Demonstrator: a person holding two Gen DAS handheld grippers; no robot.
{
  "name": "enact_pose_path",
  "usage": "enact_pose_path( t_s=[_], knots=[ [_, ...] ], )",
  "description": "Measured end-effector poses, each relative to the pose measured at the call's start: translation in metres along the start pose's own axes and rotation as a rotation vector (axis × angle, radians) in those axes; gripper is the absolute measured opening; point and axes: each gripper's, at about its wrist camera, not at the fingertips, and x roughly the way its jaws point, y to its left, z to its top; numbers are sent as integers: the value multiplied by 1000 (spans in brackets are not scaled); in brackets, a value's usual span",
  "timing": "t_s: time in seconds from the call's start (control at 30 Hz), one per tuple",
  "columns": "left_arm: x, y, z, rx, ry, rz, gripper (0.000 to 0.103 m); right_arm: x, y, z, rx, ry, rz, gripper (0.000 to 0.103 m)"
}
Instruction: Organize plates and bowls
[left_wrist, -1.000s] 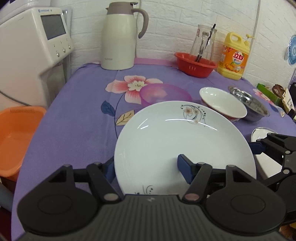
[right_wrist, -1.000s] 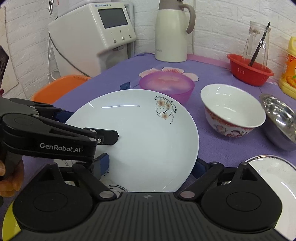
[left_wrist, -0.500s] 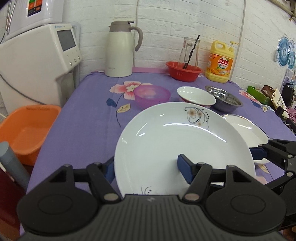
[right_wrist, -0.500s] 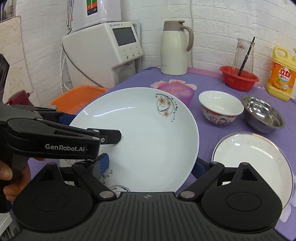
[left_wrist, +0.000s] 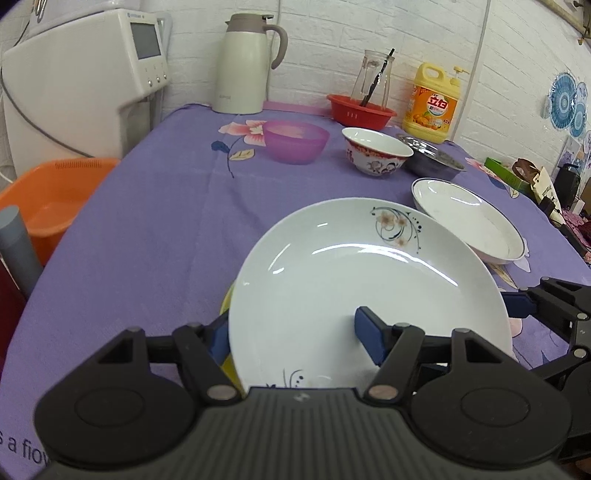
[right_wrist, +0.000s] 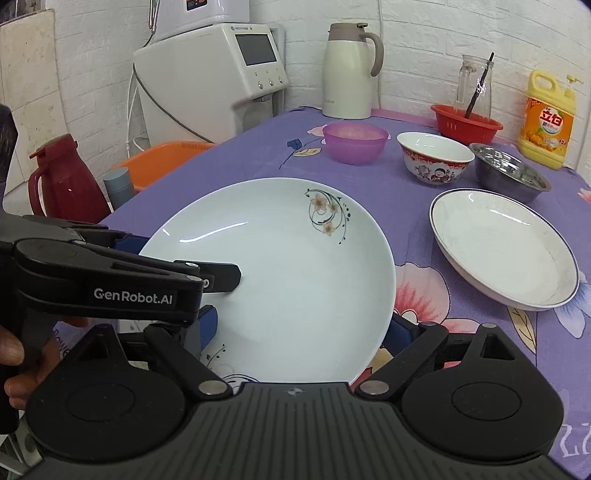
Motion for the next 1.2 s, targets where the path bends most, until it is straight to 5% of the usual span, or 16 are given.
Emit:
enact_pose_path(
  t_s=[0.1,0.3,0.37,0.53,0.87,1.2],
  knots=[
    [3,0,-3,-8,-5,-2,67,1,-1,-3,-4,-4,-10,103],
    [-16,-6,-2,16,-98,24,99,-1,-11,-8,28,-23,-17,103],
    [-30,-10,4,44,-163,66,100,-13,-16,-6,35,-73,-28,103],
    [-38,-19,31,50,-218,0,100,-35,-48,4,107,-152,-66,103],
    [18,-73,57,123,-123,-87,101,-48,-140,-11,317,-143,-253,103],
    [83,-112,87,176,-28,-82,101,-16,-182,0,334,-109,-280,103]
  ],
)
